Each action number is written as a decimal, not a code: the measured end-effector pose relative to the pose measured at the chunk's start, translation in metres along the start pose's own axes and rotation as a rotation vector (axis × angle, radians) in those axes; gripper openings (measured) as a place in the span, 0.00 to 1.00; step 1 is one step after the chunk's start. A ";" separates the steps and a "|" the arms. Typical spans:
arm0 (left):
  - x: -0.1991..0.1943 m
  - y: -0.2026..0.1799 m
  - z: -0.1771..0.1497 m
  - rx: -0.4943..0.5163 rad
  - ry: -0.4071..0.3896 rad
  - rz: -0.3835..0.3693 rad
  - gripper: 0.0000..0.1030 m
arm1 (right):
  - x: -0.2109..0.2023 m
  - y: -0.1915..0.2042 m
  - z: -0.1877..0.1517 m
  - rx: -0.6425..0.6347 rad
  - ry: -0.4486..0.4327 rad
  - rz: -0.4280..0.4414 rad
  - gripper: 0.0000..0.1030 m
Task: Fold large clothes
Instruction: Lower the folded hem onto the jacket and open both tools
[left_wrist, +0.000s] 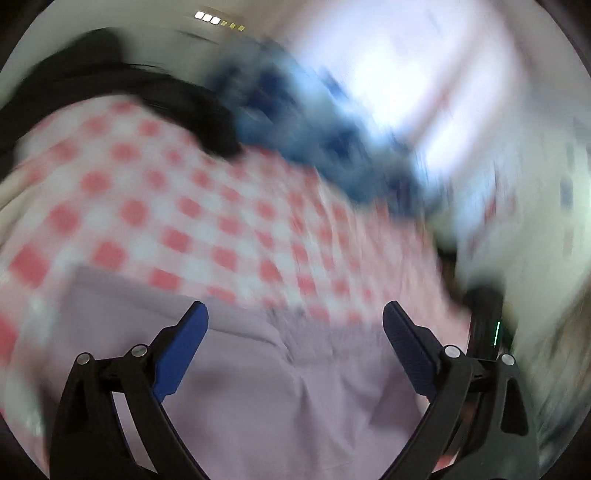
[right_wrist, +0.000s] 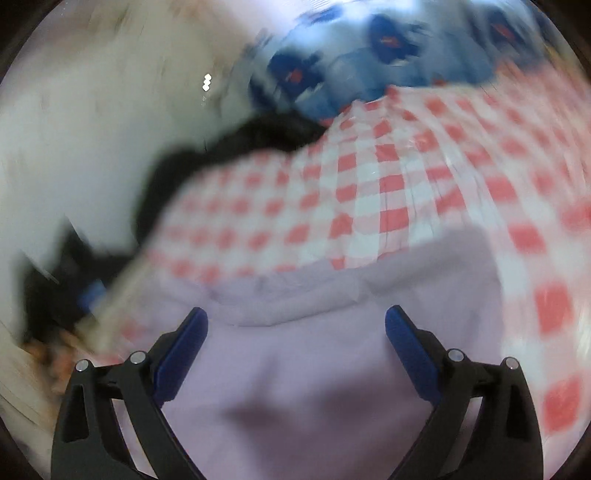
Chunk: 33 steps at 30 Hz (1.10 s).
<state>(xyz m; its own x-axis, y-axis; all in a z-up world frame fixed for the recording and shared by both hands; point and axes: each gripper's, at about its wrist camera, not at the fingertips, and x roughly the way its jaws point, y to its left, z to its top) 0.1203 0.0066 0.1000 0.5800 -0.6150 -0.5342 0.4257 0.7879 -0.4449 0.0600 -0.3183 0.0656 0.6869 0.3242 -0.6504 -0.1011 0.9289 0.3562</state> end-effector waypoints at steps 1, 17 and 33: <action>0.021 -0.008 -0.002 0.029 0.047 0.006 0.89 | 0.018 0.008 0.004 -0.039 0.028 -0.051 0.90; 0.108 0.071 -0.009 -0.096 0.163 0.226 0.88 | 0.145 -0.039 0.028 0.075 0.161 -0.148 0.90; 0.063 0.142 -0.028 -0.226 0.126 0.287 0.90 | 0.151 -0.025 0.004 -0.091 0.255 -0.138 0.93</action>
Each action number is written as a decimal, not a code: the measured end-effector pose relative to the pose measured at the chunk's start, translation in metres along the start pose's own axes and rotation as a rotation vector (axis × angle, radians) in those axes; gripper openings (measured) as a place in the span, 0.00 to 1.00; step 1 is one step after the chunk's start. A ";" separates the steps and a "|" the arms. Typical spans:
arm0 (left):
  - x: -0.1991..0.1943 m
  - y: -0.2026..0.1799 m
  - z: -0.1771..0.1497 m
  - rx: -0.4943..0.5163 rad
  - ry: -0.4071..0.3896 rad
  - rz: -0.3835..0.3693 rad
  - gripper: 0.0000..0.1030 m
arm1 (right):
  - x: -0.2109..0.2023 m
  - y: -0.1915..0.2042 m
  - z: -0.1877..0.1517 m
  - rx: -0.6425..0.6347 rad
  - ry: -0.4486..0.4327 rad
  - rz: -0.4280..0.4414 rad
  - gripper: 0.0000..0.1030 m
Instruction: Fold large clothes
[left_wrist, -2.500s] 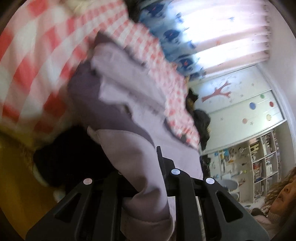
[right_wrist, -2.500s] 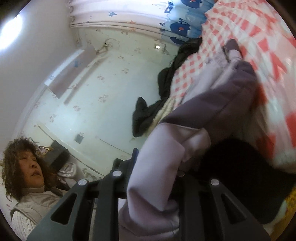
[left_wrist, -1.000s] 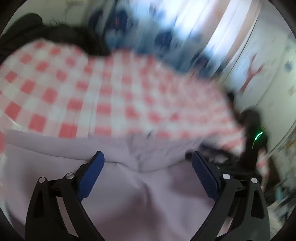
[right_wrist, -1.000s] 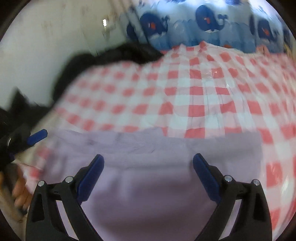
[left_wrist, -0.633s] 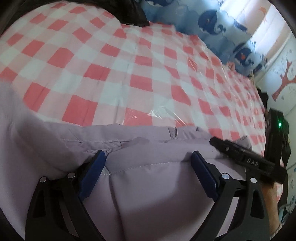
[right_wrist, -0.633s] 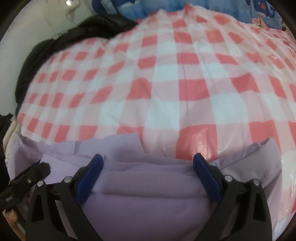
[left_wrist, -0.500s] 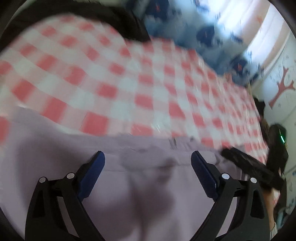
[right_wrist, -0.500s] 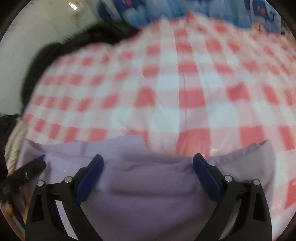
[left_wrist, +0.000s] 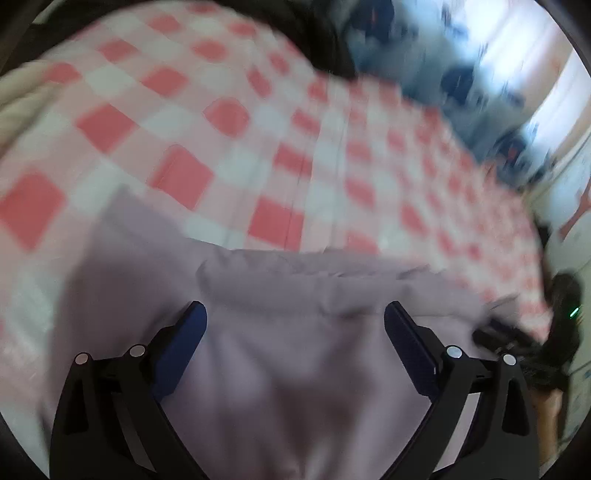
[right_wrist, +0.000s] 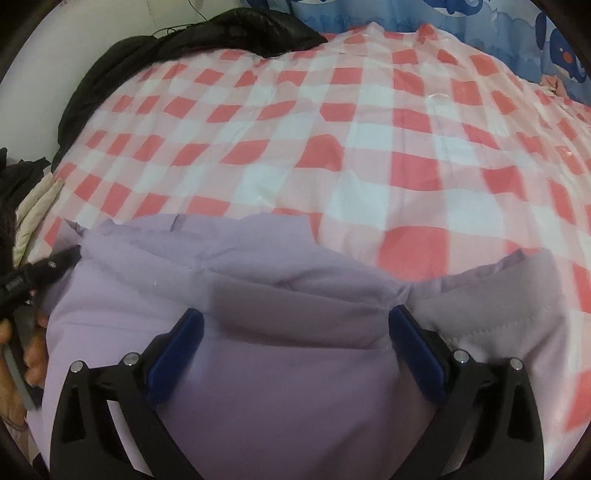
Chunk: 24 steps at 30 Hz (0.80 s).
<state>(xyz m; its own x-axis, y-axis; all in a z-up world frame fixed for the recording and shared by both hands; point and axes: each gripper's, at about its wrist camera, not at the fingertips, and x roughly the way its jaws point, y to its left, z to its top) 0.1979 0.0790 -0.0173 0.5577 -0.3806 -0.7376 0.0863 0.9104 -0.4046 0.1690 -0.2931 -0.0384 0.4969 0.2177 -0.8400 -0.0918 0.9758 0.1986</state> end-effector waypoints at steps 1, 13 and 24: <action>-0.020 0.003 -0.003 0.000 -0.032 -0.005 0.90 | -0.017 0.000 -0.003 0.007 -0.027 -0.003 0.93; -0.018 0.034 -0.037 0.047 -0.019 0.117 0.90 | -0.023 -0.026 -0.048 0.070 -0.075 -0.109 0.95; -0.037 0.035 -0.075 0.114 -0.065 0.143 0.92 | -0.053 -0.038 -0.099 0.096 -0.173 -0.140 0.95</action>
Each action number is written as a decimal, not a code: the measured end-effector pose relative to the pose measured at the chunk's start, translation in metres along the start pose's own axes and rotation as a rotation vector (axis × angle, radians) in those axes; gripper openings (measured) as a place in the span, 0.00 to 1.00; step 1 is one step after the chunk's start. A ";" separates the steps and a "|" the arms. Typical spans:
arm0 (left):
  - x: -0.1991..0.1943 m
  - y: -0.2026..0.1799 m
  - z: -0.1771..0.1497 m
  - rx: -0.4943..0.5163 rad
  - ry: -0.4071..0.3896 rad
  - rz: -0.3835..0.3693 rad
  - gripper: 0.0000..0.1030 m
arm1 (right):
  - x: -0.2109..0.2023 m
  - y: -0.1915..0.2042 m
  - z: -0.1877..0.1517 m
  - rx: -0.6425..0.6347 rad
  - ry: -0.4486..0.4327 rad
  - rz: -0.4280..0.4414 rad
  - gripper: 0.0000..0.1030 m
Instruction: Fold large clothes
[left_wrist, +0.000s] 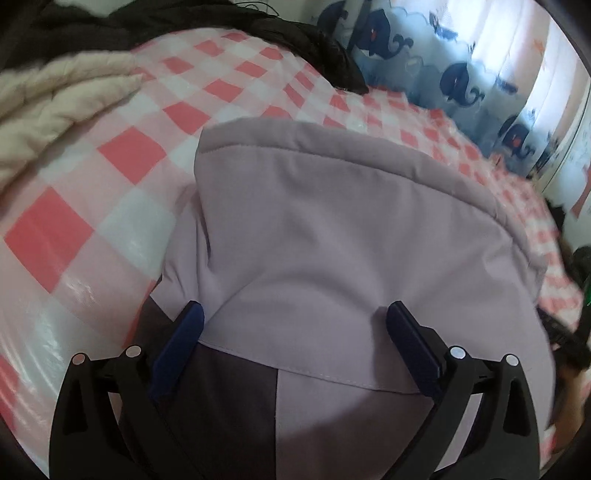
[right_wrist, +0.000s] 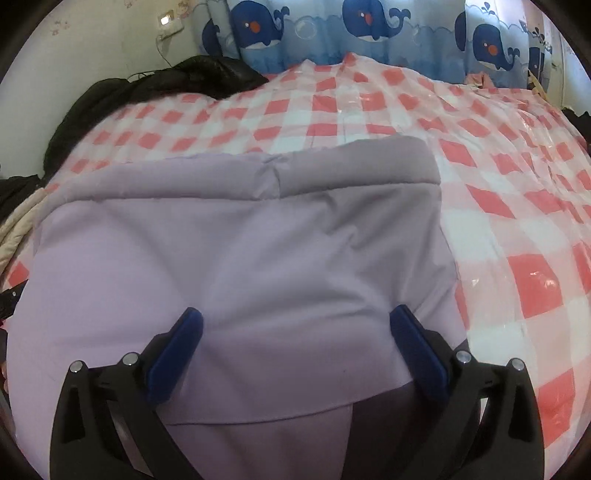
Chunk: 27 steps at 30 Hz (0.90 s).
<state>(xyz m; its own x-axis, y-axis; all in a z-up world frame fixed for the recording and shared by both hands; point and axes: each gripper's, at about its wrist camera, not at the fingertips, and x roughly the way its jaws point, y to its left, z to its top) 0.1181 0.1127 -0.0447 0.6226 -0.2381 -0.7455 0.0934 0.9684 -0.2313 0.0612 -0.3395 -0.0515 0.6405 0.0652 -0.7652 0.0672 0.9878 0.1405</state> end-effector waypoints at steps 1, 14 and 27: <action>-0.002 0.001 -0.001 0.001 -0.003 0.001 0.92 | 0.000 0.003 0.002 -0.012 0.013 -0.014 0.95; -0.089 -0.005 -0.074 0.046 -0.028 0.061 0.92 | -0.058 0.026 -0.054 -0.088 -0.025 -0.026 0.95; -0.142 -0.002 -0.124 0.042 -0.008 0.016 0.92 | -0.102 0.077 -0.079 -0.116 0.092 0.009 0.94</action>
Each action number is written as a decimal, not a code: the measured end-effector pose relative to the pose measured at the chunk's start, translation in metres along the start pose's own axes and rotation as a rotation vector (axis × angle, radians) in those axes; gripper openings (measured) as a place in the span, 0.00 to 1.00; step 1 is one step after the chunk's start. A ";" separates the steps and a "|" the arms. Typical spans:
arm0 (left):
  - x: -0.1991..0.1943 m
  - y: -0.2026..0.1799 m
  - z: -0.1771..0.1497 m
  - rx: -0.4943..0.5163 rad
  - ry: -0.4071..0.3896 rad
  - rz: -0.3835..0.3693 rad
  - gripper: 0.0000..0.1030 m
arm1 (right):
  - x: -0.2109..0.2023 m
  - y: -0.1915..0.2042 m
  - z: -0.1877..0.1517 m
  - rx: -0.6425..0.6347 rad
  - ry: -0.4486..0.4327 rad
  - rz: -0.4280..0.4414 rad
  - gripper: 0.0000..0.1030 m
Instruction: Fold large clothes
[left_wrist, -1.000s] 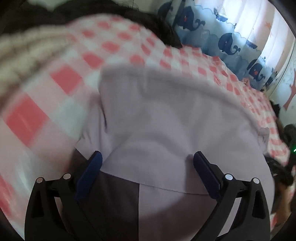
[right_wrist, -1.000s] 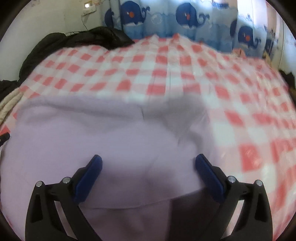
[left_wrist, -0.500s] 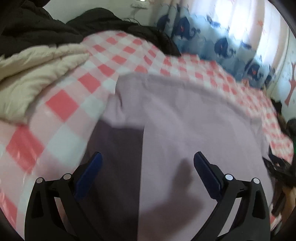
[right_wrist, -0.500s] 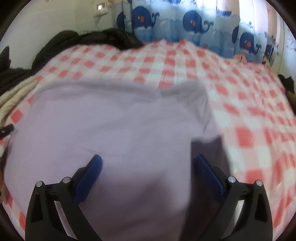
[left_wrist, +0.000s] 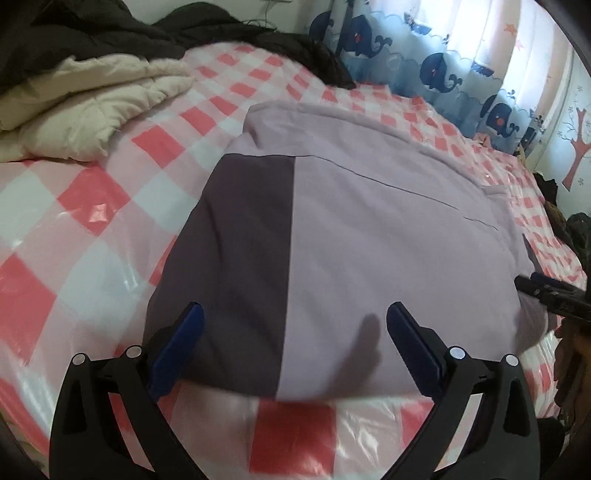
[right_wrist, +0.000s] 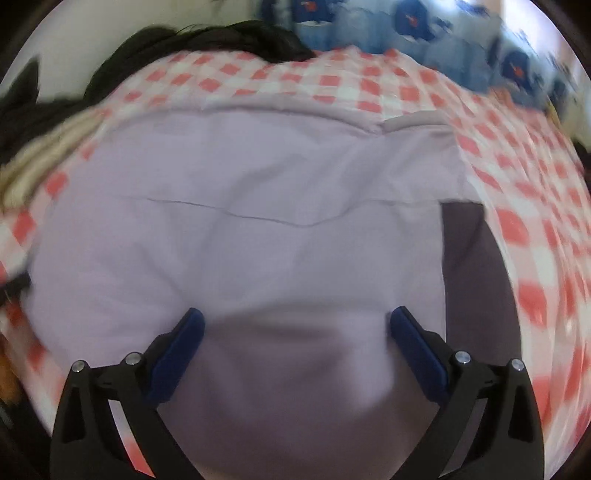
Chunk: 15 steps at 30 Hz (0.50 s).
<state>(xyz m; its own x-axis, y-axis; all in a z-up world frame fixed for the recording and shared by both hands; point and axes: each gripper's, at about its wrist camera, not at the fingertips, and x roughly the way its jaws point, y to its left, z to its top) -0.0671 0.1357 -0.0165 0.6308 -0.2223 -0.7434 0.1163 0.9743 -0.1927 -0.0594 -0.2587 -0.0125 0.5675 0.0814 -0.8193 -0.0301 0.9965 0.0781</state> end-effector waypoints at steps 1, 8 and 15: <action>-0.003 -0.001 -0.001 0.001 0.000 -0.005 0.92 | -0.014 0.008 -0.004 -0.018 -0.038 0.021 0.94; -0.035 -0.016 -0.017 0.054 -0.031 0.030 0.92 | -0.009 0.025 -0.037 -0.045 0.032 0.054 0.95; -0.054 -0.022 -0.029 0.058 -0.021 0.040 0.92 | -0.027 0.028 -0.056 0.003 0.048 0.115 0.95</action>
<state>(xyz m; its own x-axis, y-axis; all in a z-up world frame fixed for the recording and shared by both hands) -0.1258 0.1256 0.0091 0.6515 -0.1829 -0.7362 0.1342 0.9830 -0.1255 -0.1213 -0.2323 -0.0198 0.5203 0.1964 -0.8311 -0.0904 0.9804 0.1751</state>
